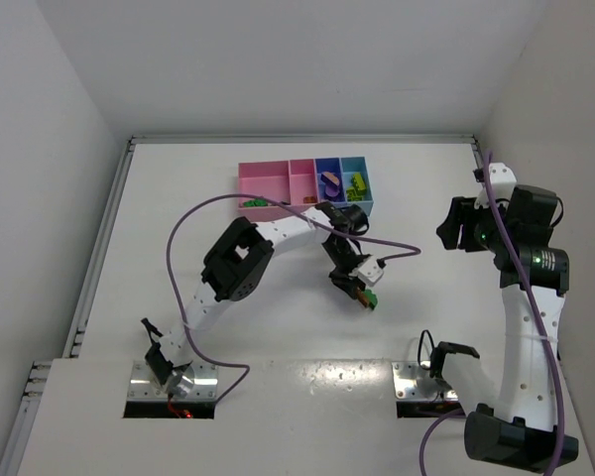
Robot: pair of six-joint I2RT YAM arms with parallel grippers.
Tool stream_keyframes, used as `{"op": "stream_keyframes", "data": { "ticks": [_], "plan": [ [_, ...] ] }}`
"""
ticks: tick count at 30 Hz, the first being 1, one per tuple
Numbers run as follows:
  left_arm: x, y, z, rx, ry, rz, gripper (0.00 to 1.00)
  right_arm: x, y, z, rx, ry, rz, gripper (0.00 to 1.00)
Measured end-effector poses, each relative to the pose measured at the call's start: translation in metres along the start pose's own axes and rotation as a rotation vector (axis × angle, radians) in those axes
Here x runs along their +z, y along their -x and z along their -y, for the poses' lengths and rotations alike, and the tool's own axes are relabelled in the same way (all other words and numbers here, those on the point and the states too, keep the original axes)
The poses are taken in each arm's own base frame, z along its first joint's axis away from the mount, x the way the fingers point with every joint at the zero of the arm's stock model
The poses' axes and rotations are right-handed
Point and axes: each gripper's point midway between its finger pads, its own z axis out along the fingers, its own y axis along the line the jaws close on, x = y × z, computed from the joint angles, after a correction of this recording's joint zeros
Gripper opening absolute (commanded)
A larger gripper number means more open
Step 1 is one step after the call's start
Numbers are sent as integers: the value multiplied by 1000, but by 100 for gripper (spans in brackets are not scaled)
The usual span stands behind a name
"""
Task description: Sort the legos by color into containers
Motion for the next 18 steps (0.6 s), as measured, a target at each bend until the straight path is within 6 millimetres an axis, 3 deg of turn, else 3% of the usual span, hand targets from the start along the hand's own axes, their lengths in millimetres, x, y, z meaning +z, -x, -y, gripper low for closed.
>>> {"op": "stream_keyframes", "data": {
  "ticks": [4, 10, 14, 18],
  "plan": [
    [4, 2, 3, -4, -11, -12, 16, 0, -1, 0, -2, 1, -5, 57],
    [4, 1, 11, -33, 32, -11, 9, 1, -2, -4, -17, 29, -6, 57],
    [-12, -9, 39, -103, 118, -37, 9, 16, -21, -16, -16, 137, -71, 59],
    [-51, -13, 49, -152, 337, -55, 8, 43, -48, -33, 43, 305, -185, 59]
  ]
}}
